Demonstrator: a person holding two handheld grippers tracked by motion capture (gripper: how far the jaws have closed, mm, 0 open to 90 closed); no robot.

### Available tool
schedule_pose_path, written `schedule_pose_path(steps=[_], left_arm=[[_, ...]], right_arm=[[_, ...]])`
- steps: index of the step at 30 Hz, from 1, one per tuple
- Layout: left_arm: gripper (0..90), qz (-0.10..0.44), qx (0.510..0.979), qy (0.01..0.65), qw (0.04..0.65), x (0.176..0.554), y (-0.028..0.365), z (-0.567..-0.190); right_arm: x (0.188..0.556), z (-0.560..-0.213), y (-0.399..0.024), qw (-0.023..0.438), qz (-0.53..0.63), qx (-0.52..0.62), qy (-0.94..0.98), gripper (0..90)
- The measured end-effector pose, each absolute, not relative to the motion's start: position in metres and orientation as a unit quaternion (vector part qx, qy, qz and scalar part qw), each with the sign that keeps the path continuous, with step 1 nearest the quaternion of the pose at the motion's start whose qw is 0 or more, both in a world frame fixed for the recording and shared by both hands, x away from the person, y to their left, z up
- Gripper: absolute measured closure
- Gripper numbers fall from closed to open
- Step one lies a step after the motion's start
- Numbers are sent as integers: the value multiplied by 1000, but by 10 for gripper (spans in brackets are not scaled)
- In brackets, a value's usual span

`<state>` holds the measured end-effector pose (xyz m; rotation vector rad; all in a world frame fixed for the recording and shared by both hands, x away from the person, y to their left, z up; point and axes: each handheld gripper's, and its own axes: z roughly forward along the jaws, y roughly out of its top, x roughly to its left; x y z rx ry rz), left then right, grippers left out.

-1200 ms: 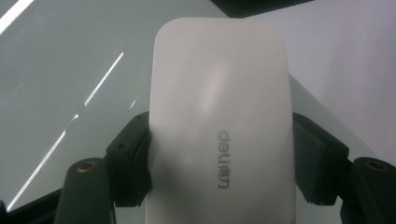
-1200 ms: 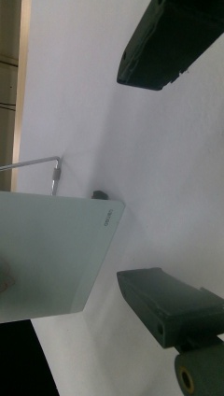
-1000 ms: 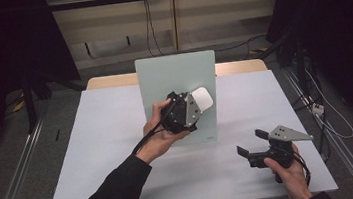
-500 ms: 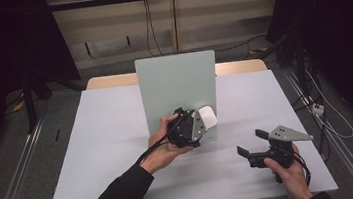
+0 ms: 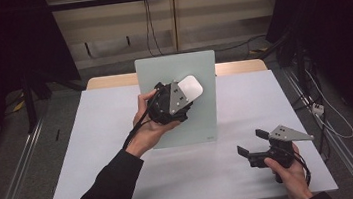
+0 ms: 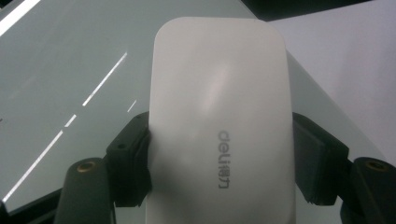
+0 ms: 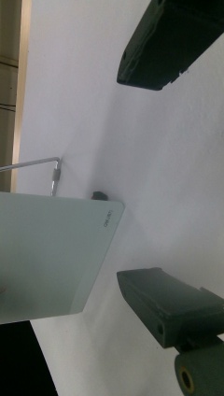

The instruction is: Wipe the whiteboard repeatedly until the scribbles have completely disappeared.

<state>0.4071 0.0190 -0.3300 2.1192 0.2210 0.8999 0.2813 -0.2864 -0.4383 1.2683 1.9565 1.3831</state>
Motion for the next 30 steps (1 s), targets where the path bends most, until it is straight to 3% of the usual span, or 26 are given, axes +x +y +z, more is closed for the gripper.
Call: schedule_pose_path(steps=[15,30], left_arm=[[311,309,883,47,350,378,27,-399],[311,338,848,106,395,399,68,-353]], right_arm=[[282,-438,-286,215,498,456,705,56],[282,-438,-286,216,498,456,705,56]])
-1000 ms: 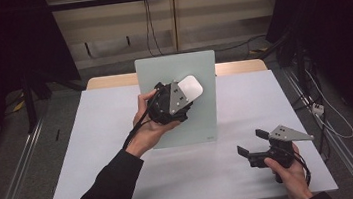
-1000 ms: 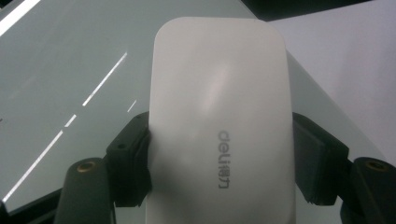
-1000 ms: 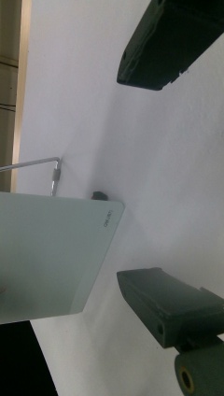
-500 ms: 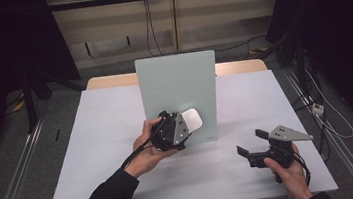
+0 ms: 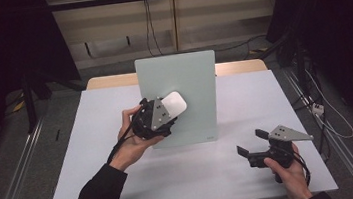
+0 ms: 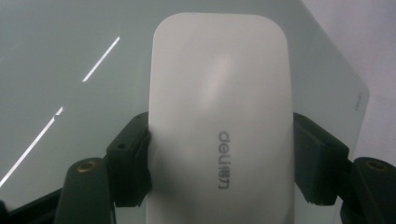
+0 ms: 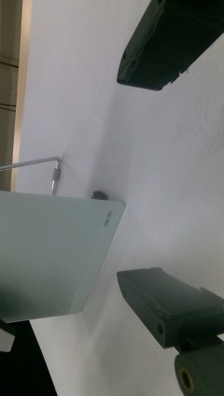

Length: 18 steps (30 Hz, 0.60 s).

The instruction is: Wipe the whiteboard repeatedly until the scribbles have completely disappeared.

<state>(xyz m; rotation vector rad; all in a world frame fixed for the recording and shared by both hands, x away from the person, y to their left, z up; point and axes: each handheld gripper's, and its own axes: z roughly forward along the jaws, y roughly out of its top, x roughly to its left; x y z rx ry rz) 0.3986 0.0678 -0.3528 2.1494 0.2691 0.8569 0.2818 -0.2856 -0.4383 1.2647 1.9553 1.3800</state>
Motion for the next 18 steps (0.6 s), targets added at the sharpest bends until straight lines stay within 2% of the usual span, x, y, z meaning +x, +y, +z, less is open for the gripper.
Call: schedule_pose_path(steps=[7,18], left_arm=[[311,346,843,107,398,397,67,-357],[311,317,873,73,363,378,55,-401]], right_arm=[[282,-438,-285,215,498,455,706,57],[282,-438,-285,215,498,454,707,57]])
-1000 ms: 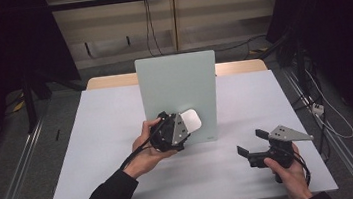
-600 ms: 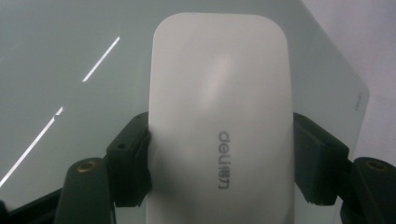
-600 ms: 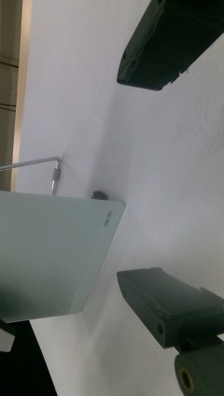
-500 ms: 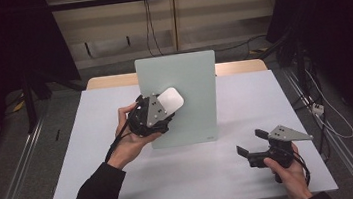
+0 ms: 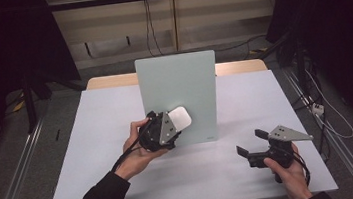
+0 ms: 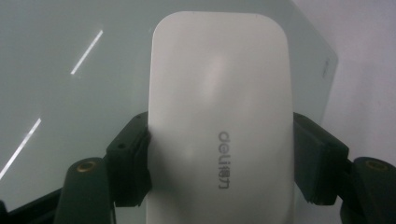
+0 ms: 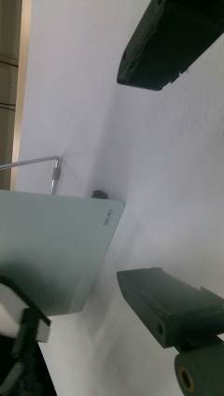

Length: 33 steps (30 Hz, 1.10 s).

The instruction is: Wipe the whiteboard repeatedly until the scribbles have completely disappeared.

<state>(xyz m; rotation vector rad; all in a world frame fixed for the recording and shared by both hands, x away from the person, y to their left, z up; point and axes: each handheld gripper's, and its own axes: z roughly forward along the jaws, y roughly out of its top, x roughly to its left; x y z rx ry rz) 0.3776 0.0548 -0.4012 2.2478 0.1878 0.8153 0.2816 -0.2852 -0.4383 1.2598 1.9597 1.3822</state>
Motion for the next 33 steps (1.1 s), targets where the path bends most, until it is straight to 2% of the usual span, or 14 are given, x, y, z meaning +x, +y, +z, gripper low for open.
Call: schedule_pose_path(steps=[6,26,33], left_arm=[[311,305,886,60,345,372,50,-414],[311,333,843,121,404,389,68,-374],[311,316,853,117,398,389,70,-376]], right_arm=[[281,-438,-285,215,498,454,707,57],[282,-438,-285,213,498,455,707,58],[283,-438,-285,213,498,456,706,57]])
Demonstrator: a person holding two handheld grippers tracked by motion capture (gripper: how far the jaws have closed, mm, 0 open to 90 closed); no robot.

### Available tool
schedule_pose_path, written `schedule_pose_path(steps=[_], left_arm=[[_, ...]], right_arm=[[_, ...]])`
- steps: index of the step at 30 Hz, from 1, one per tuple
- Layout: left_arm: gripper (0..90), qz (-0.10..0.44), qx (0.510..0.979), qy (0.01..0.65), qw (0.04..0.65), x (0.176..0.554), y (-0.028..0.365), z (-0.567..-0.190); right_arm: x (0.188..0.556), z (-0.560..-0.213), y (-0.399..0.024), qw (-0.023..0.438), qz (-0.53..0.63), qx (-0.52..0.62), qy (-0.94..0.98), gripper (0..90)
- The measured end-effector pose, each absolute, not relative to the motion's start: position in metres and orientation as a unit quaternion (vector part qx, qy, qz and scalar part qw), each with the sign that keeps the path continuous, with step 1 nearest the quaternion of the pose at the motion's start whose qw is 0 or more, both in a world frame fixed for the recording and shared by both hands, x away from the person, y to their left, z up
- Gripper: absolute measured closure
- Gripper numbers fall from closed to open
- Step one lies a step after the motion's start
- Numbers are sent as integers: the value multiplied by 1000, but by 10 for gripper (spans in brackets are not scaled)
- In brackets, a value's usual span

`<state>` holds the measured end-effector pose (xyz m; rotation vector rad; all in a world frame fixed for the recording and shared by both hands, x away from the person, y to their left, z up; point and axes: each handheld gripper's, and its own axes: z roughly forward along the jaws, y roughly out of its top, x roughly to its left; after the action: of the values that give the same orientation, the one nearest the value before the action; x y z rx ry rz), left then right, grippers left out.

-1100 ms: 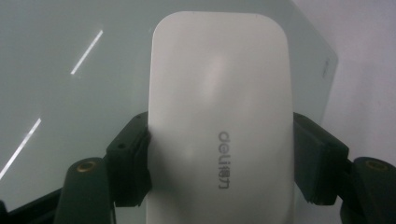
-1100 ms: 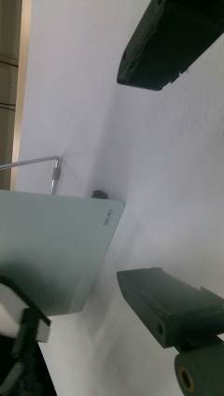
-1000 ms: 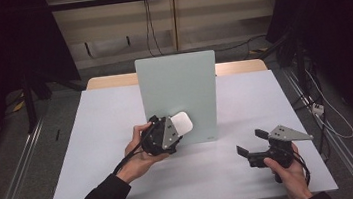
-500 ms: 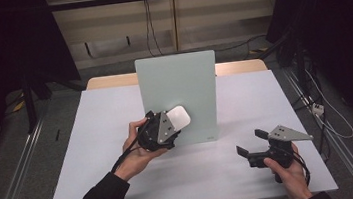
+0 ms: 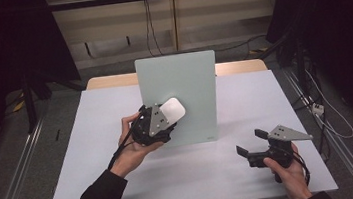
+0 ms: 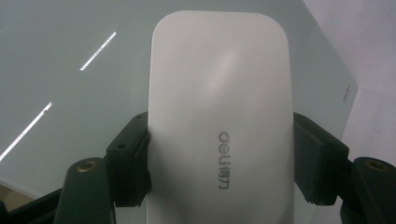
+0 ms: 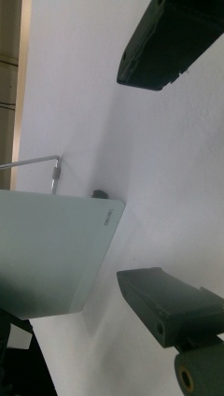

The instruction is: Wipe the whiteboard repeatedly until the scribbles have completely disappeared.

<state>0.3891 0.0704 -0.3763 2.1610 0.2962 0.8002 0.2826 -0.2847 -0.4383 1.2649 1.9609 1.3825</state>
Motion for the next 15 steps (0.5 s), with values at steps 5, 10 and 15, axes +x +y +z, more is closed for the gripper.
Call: schedule_pose_path(steps=[5,10,15], left_arm=[[311,306,856,119,399,389,72,-377],[311,294,859,125,400,388,75,-376],[311,277,860,133,407,387,76,-373]], right_arm=[[283,-438,-283,213,497,455,707,58],[283,-438,-284,212,498,457,706,58],[283,-438,-284,212,498,457,706,58]])
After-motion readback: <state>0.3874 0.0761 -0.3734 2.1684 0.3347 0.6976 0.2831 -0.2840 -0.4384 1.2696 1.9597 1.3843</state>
